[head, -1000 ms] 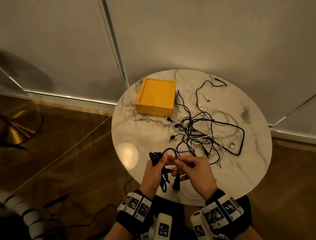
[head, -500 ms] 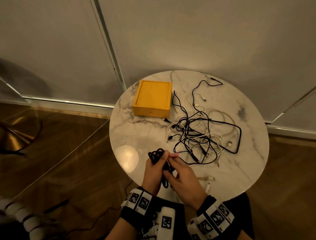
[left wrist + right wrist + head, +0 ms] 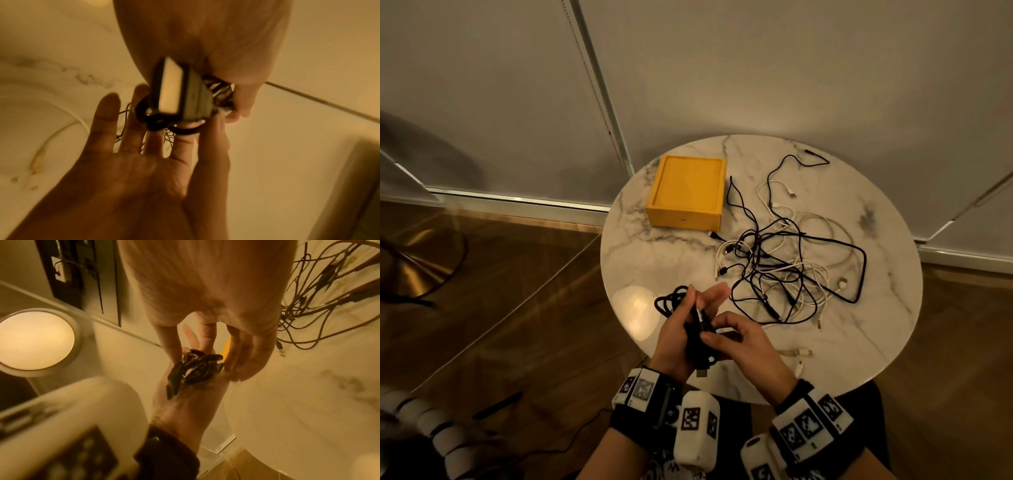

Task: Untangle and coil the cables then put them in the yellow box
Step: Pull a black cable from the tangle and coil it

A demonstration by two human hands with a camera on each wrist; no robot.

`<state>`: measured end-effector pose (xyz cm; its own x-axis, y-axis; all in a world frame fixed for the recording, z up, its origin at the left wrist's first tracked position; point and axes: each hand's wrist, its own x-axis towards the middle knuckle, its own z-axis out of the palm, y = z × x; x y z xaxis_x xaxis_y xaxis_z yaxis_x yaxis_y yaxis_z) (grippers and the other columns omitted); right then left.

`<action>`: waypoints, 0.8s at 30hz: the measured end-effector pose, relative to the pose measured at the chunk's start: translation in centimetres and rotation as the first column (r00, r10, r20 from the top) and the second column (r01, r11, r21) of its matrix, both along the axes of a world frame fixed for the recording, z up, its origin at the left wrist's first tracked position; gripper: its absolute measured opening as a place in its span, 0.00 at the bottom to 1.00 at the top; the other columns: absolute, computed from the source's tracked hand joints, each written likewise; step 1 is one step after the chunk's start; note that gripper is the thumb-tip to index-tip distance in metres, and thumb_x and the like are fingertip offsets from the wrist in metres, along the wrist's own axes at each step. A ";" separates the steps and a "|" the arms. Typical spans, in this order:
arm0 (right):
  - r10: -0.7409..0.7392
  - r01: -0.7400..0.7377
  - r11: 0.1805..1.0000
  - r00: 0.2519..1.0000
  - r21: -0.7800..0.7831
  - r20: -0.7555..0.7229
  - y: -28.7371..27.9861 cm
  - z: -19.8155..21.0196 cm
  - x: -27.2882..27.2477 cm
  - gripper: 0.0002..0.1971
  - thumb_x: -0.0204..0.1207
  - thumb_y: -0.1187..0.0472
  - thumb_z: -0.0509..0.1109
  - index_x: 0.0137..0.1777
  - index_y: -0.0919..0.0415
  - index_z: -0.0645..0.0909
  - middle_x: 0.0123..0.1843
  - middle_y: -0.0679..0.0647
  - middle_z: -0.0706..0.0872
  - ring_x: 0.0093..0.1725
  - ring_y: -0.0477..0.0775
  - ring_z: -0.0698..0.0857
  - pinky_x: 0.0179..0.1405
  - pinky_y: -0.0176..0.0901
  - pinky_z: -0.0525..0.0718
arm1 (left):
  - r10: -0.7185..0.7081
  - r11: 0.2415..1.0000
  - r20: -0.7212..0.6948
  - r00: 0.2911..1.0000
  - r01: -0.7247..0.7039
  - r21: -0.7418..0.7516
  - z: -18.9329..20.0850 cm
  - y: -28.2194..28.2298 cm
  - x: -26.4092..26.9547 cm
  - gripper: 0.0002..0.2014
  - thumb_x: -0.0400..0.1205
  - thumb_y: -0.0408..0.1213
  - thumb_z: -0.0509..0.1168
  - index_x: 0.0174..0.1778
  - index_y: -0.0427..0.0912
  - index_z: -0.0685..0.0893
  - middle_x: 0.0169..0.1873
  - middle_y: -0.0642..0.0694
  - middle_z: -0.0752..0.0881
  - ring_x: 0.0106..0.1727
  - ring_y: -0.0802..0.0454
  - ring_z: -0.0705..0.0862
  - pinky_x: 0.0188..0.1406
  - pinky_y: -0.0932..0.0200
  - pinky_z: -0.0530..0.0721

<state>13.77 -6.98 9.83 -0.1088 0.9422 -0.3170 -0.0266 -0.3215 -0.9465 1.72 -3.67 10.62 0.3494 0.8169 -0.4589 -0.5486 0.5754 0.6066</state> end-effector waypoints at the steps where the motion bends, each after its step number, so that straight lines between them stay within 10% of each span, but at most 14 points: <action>1: 0.008 -0.009 1.000 0.998 -0.029 -0.056 0.0 0.1 0.0 0.03 0.73 0.66 0.76 0.44 0.59 0.84 0.44 0.55 0.87 0.44 0.59 0.87 0.47 0.56 0.84 | -0.041 0.998 -0.023 0.999 0.042 0.039 0.0 0.1 -0.1 0.24 0.81 0.54 0.54 0.48 0.45 0.92 0.65 0.46 0.85 0.69 0.54 0.80 0.76 0.43 0.70; 8: 0.038 -0.047 0.998 0.986 -0.050 -0.165 0.0 0.7 0.4 0.08 0.70 0.68 0.76 0.42 0.61 0.78 0.39 0.57 0.84 0.40 0.56 0.83 0.41 0.47 0.80 | -0.098 0.949 -0.269 0.958 0.171 0.264 -1.0 0.2 -0.9 0.23 0.85 0.52 0.56 0.66 0.38 0.82 0.69 0.52 0.82 0.74 0.58 0.75 0.74 0.52 0.72; 15: -0.138 0.127 0.983 0.988 0.131 0.076 0.0 0.1 0.4 0.12 0.69 0.80 0.70 0.42 0.65 0.74 0.36 0.54 0.76 0.35 0.47 0.76 0.36 0.37 0.79 | 0.163 0.916 -0.664 0.730 0.138 0.376 -1.0 0.9 -1.2 0.07 0.75 0.46 0.73 0.36 0.48 0.87 0.26 0.51 0.83 0.32 0.52 0.81 0.34 0.55 0.84; 24: -0.151 0.146 0.985 0.987 0.089 0.056 0.1 0.5 0.1 0.05 0.74 0.75 0.70 0.43 0.66 0.78 0.39 0.62 0.84 0.36 0.54 0.86 0.36 0.43 0.86 | 0.208 0.972 -0.263 0.942 -0.169 0.166 -0.5 0.1 -0.2 0.16 0.86 0.43 0.60 0.33 0.40 0.77 0.24 0.47 0.72 0.27 0.53 0.73 0.34 0.60 0.74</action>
<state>13.89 -6.85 10.33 0.0520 0.9699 -0.2379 -0.0080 -0.2379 -0.9713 1.50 -3.55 10.14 0.0585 0.9179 -0.3924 -0.4380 0.3768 0.8162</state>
